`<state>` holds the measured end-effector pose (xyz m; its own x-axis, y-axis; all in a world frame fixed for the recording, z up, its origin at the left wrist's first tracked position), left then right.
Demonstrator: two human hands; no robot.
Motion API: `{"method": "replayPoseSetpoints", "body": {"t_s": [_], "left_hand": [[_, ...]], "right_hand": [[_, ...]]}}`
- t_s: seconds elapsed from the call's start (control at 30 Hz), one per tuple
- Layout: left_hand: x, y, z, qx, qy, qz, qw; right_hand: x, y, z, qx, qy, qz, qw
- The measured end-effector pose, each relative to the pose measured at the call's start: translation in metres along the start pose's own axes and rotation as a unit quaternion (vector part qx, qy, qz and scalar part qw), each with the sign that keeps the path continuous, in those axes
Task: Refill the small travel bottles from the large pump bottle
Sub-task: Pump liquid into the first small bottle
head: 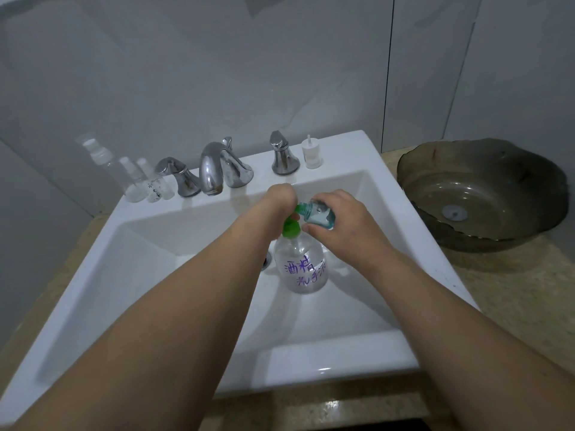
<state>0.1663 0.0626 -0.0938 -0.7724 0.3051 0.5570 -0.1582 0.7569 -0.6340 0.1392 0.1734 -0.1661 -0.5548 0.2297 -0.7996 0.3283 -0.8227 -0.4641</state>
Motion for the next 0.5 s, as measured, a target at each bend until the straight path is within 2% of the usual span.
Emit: {"method": "replayPoseSetpoints", "body": {"t_s": [0.23, 0.5], "left_hand": [[-0.0058, 0.0039, 0.0014, 0.001, 0.015, -0.014, 1.0], [-0.0037, 0.0015, 0.0024, -0.009, -0.003, -0.033, 0.999]], "right_hand": [[0.001, 0.0001, -0.0004, -0.03, 0.019, -0.009, 0.999], [0.0001, -0.0002, -0.0002, -0.003, -0.002, 0.003, 1.0]]}}
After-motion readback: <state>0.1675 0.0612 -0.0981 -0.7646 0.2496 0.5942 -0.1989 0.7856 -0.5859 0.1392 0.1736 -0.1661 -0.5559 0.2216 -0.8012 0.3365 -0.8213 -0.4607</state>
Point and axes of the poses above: each hand's wrist, its own z-axis towards the middle knuckle, its own y-axis out of the palm, x = y × z, the point moved 1 cm from there along z, towards the middle knuckle, and after that the axes turned 11 degrees about z, right-handed, at the moved point
